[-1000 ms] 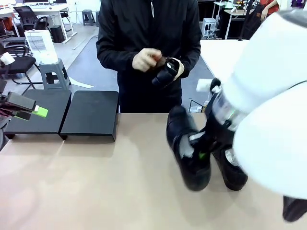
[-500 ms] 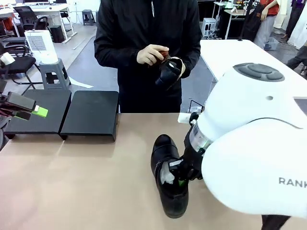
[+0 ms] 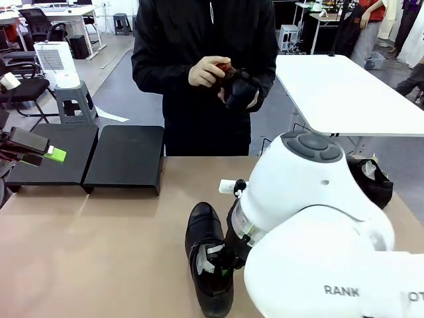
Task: Organize the shoes by placing them on the stand.
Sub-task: Pick up one Shoe and place it in the middle of the table.
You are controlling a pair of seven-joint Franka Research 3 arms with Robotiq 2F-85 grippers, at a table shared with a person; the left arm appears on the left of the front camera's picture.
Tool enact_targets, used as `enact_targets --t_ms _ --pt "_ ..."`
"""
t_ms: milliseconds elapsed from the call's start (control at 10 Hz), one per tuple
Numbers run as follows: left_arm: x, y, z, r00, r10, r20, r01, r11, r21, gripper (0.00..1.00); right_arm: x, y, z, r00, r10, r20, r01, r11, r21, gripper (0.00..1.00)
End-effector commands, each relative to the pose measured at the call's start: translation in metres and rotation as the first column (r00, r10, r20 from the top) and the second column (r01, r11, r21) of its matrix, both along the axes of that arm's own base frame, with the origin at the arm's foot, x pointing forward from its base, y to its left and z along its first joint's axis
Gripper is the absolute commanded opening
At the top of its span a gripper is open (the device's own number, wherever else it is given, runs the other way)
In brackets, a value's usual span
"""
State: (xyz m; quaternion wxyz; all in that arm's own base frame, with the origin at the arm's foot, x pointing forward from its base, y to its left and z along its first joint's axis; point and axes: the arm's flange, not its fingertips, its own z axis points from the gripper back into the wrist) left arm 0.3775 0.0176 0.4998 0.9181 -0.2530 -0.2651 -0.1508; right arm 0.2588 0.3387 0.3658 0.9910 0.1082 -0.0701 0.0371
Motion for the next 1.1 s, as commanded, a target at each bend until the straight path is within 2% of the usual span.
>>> enact_targets --t_ms 0,400,700,900,1000 --pt "0.0 0.001 -0.001 1.0 -0.017 0.011 0.017 1.0 -0.021 1.0 0.007 -0.003 -0.019 0.996 -0.077 0.036 0.077 0.997 0.011 0.0" --pt "0.0 0.001 -0.001 1.0 -0.017 0.011 0.017 1.0 -0.021 1.0 0.027 -0.003 -0.046 0.991 -0.13 0.006 0.13 0.991 -0.001 0.0" --pt "0.0 0.001 -0.001 1.0 -0.017 0.011 0.017 1.0 -0.021 1.0 0.028 -0.013 -0.038 0.989 -0.145 -0.007 0.145 0.989 -0.01 0.6" --pt "0.0 0.001 -0.001 1.0 -0.017 0.011 0.017 1.0 -0.021 1.0 0.029 -0.024 -0.02 0.988 -0.155 -0.003 0.155 0.988 0.012 0.99" --pt "0.0 0.001 -0.001 1.0 -0.017 0.011 0.017 1.0 -0.021 1.0 0.027 -0.029 -0.011 0.99 -0.142 0.005 0.142 0.99 0.019 1.0"
